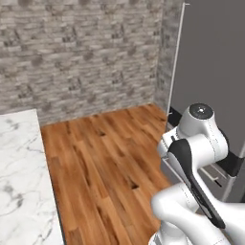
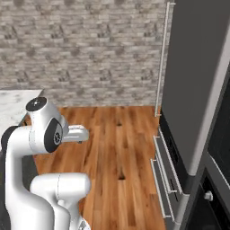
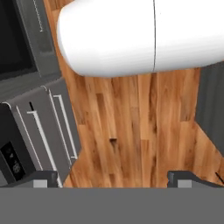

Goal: Place one of the steaks on the plate and the other in the bowl. Then place the bowl in the fridge.

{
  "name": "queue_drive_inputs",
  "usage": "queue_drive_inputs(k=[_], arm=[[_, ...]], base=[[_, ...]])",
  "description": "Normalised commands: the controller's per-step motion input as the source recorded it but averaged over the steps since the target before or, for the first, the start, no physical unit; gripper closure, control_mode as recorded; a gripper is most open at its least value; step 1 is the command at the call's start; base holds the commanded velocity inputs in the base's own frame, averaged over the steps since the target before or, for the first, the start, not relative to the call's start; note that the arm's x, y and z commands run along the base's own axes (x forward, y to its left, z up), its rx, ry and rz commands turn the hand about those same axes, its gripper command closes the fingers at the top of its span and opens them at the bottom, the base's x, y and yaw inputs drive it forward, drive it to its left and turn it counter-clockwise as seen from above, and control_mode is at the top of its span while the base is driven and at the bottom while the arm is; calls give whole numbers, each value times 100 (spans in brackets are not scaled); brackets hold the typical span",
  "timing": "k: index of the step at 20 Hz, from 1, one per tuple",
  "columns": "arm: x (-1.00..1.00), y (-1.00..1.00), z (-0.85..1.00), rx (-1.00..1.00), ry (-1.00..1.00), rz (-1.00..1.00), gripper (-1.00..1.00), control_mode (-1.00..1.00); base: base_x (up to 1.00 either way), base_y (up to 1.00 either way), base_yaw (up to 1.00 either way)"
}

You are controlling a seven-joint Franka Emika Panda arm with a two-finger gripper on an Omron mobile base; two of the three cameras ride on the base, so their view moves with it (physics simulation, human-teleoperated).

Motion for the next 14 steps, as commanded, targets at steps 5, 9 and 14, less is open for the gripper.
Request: queue_drive_inputs(k=[5, 9, 14], arm=[[0, 0, 0, 0, 0, 0, -100, 100], [0, 0, 0, 0, 0, 0, -100, 100], [0, 0, 0, 0, 0, 0, -100, 100]], base=[[69, 0, -16], [67, 0, -16], [67, 0, -16]])
